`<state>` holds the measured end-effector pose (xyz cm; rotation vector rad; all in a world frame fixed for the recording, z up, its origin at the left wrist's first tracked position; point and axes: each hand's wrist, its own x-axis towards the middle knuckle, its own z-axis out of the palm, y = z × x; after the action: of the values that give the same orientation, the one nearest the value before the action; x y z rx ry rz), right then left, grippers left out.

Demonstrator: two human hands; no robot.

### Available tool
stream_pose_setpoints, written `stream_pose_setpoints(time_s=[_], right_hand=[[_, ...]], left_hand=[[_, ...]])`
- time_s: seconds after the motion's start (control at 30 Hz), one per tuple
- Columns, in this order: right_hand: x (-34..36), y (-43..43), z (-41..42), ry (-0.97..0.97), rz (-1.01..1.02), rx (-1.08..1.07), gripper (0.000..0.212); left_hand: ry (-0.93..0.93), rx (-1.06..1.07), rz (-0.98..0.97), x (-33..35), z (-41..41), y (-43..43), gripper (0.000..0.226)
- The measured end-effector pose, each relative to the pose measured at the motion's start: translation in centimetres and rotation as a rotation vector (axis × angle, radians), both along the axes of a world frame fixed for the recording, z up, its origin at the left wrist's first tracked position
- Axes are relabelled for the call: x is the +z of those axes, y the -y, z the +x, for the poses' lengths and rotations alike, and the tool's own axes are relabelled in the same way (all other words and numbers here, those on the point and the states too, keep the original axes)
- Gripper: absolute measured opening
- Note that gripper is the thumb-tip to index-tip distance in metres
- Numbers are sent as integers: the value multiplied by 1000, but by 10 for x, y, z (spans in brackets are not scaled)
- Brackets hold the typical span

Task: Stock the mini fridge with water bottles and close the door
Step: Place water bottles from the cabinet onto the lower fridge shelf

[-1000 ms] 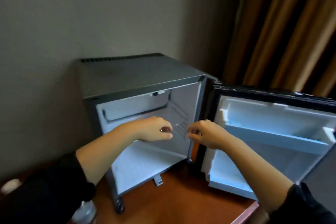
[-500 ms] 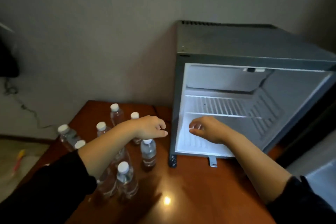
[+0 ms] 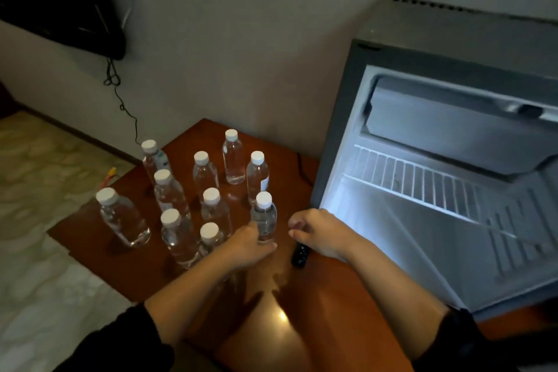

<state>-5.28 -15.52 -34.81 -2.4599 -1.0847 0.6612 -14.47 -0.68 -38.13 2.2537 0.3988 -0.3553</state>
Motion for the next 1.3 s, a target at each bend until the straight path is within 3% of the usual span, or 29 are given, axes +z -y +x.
stream_pose_setpoints(time_s=[0.23, 0.43, 0.7, 0.8, 1.03, 1.3], right_hand=[[-55, -10, 11, 10, 195, -36, 45], [-90, -26, 20, 16, 389, -26, 60], [-119, -64, 20, 4, 648, -42, 46], [-125, -69, 10, 93, 708, -112, 43], [-116, -43, -27, 290, 665, -73, 31], [-110, 9, -72, 301, 653, -92, 17]], left_hand=[[289, 377, -184, -96, 12, 10, 75], [488, 448, -183, -149, 27, 10, 89], [645, 418, -110, -174, 46, -3, 74], [717, 381, -88, -176, 45, -1, 72], [688, 347, -88, -177, 12, 9, 61], [727, 161, -123, -173, -50, 45, 46]])
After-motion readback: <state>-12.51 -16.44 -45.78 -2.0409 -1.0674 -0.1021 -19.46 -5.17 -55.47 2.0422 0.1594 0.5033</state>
